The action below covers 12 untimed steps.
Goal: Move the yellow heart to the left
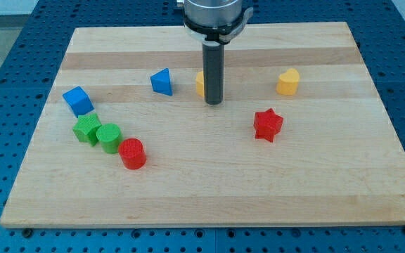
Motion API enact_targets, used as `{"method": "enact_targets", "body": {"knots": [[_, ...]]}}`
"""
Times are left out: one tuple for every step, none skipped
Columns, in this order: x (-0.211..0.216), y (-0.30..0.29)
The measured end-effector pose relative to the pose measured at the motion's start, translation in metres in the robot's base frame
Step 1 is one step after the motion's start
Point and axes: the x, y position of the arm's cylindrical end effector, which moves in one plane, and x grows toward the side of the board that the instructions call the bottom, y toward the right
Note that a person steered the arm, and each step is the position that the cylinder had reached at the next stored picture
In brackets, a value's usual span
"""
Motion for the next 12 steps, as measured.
{"method": "enact_targets", "body": {"knots": [[0.023, 0.061], [0.014, 0.119], [0.014, 0.124], [0.014, 0.144], [0.012, 0.182], [-0.031, 0.200], [-0.043, 0.199], [-0.043, 0.184], [-0.041, 0.162], [-0.039, 0.151], [-0.039, 0.147], [-0.039, 0.146]]}}
